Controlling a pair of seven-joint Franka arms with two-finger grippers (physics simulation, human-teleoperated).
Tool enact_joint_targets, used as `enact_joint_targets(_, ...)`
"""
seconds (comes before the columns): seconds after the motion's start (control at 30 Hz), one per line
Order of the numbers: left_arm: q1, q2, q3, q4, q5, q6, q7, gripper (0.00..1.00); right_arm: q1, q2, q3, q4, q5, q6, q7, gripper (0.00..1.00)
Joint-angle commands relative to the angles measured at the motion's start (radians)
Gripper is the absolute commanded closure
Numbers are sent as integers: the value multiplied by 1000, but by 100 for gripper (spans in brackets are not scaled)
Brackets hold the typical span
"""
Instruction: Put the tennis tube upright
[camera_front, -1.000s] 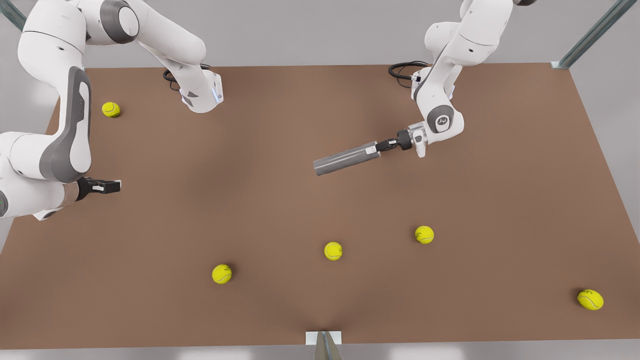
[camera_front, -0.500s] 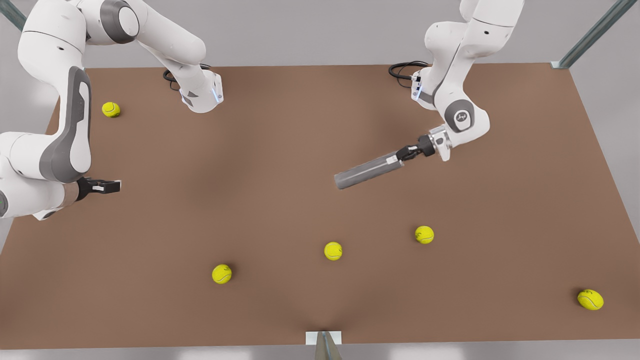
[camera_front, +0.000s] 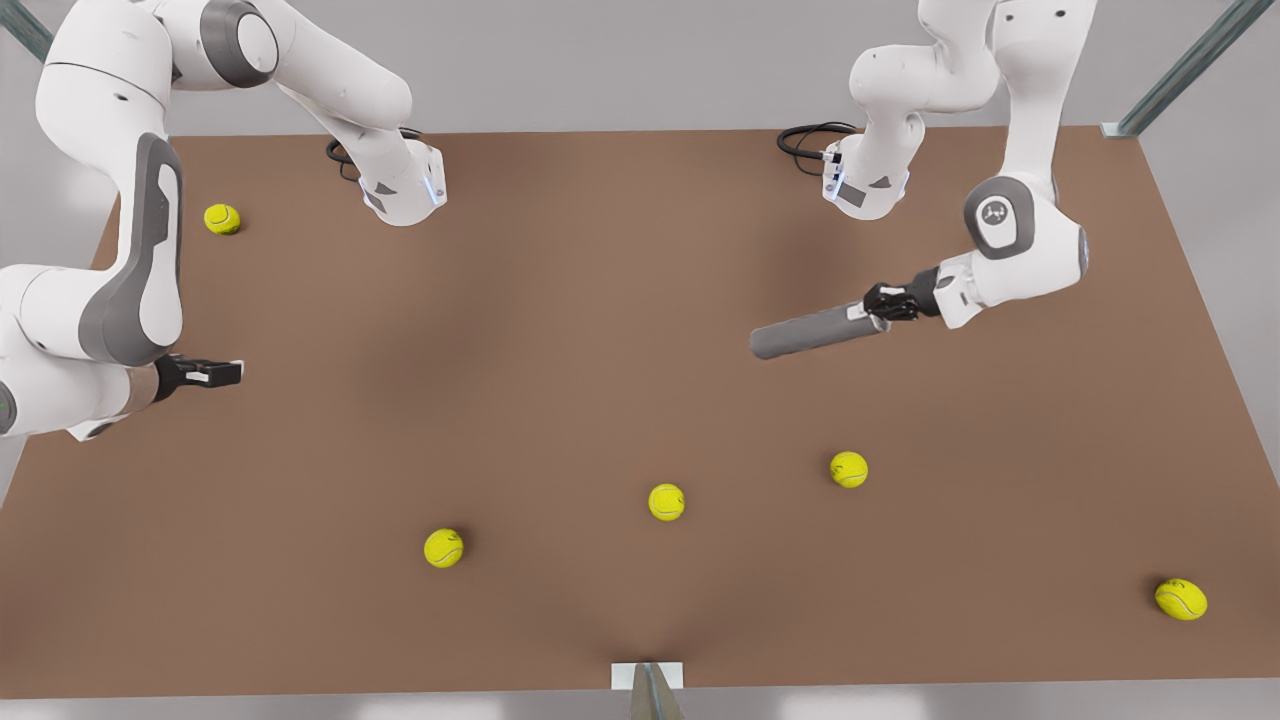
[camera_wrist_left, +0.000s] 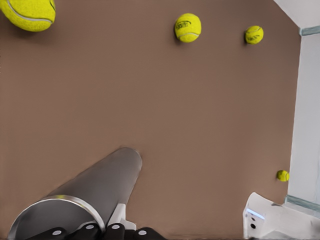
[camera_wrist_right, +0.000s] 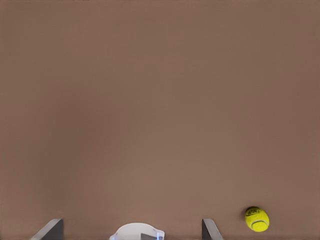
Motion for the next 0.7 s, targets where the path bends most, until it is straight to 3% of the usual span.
enact_joint_targets(0.0,4,0,3,1,112,-2,0,79,0,-1,0,0,0,0,0,0)
enact_joint_targets(0.1,4,-1,9,16,128,-22,0,79,0,-1,0,0,-1,2,0,0)
enact_joint_targets(0.37,4,0,69,184,446,-203,-107,79,0,1,0,0,-1,0,0,0)
enact_joint_targets(0.67,-1,3,41,323,690,-249,-319,79,0,-1,0,2,-1,2,0,0)
